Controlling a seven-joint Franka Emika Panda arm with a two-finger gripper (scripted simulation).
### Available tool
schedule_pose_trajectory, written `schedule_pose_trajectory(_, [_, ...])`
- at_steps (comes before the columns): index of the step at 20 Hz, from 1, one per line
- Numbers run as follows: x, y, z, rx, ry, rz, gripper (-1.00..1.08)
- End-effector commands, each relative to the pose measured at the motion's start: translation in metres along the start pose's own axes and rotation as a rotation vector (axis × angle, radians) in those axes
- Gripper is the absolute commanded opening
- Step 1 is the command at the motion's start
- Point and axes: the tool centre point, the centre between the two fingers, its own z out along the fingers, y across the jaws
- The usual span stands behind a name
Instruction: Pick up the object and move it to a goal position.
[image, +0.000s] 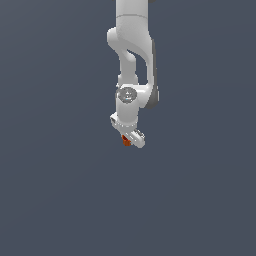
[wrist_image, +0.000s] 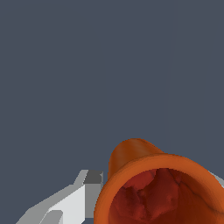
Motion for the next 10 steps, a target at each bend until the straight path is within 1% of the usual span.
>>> schedule_pose_trajectory(1, [0.000, 0.000, 0.000, 0.000, 0.000, 0.000, -1.00])
schedule_pose_trajectory(5, [0.003, -0.001, -0.001, 0.000, 0.000, 0.000, -1.00])
schedule_pose_trajectory(10, [0.015, -0.007, -0.004, 0.000, 0.000, 0.000, -1.00])
